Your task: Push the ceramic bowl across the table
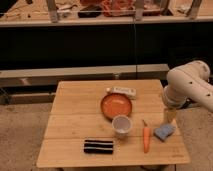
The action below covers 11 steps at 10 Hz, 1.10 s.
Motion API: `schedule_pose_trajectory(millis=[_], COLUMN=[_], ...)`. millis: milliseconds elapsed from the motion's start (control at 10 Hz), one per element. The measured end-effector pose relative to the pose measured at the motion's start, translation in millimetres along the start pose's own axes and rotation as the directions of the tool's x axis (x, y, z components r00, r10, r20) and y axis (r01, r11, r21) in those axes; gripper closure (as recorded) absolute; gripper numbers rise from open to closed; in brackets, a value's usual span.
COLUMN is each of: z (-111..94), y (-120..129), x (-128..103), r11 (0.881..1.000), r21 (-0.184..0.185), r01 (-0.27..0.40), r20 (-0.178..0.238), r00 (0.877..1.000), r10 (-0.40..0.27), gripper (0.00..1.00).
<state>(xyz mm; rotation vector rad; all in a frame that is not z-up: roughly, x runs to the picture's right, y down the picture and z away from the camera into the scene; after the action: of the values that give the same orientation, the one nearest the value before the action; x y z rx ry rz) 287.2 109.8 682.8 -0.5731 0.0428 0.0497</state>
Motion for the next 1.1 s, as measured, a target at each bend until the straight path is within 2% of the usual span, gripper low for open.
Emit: schedule_pose_trajectory(millis=[700,1000,1100], z=[1.1,12.1,13.6], y=[0.0,-5.9,-6.9], x=[-0.6,-29.9,-33.4], r11=[1.000,0.999,0.998], r21=[0.003,0.015,0.020], r01=[0.004,0.051,0.060], r20=[-0.002,-0.001,-0.002], r00=[1.000,0.999,0.998], r10=[-0.004,-0.051,-0.060], gripper=[0.20,0.20,0.20])
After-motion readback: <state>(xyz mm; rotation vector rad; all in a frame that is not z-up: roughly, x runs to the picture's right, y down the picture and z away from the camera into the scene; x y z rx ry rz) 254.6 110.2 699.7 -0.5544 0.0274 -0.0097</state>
